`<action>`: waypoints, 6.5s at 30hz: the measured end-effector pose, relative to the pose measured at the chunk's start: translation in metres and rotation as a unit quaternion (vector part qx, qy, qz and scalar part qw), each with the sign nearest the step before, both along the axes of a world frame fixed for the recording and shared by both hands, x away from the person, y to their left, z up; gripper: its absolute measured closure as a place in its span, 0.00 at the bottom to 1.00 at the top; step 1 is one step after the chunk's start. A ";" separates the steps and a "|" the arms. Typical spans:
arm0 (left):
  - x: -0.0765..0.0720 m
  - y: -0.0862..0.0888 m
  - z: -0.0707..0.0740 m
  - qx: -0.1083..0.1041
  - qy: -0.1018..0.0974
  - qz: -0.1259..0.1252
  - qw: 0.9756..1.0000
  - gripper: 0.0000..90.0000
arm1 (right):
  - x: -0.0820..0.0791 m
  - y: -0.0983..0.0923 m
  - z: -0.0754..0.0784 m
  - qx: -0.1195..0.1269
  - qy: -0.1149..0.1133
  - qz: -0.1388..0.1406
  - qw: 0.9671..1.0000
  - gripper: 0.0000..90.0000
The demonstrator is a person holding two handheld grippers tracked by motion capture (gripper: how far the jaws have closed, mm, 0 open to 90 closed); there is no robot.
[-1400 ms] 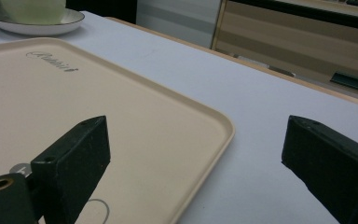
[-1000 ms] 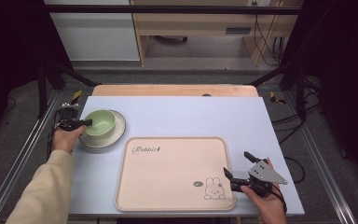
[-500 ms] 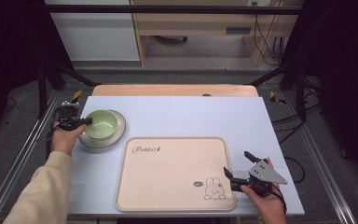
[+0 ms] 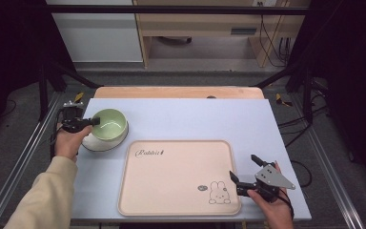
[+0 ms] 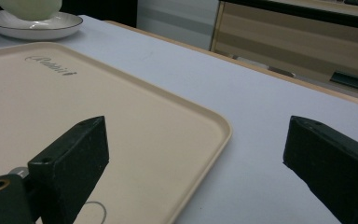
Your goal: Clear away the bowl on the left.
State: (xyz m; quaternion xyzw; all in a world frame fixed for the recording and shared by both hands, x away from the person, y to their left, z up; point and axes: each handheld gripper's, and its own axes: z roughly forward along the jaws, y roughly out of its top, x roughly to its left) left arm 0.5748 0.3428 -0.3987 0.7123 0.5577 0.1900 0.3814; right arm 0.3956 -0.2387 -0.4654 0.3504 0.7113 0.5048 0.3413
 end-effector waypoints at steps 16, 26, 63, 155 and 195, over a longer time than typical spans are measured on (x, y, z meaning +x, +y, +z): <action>-0.006 -0.037 0.017 0.007 -0.017 -0.038 0.999 0.93 | 0.000 0.002 0.001 0.004 -0.003 0.010 1.000 0.05; -0.013 -0.054 0.024 0.008 -0.021 -0.054 0.998 0.92 | -0.003 -0.002 0.003 0.005 -0.010 0.011 1.000 0.05; -0.058 -0.100 0.009 -0.014 -0.024 -0.097 0.995 0.92 | -0.002 -0.012 0.007 0.032 -0.020 -0.027 0.999 0.05; -0.102 -0.185 -0.050 -0.039 0.051 -0.238 0.969 0.92 | -0.001 -0.013 0.006 0.031 -0.013 -0.025 0.999 0.06; -0.098 -0.185 -0.055 -0.046 0.065 -0.234 0.969 0.92 | 0.000 -0.010 0.005 0.026 -0.009 -0.016 0.999 0.05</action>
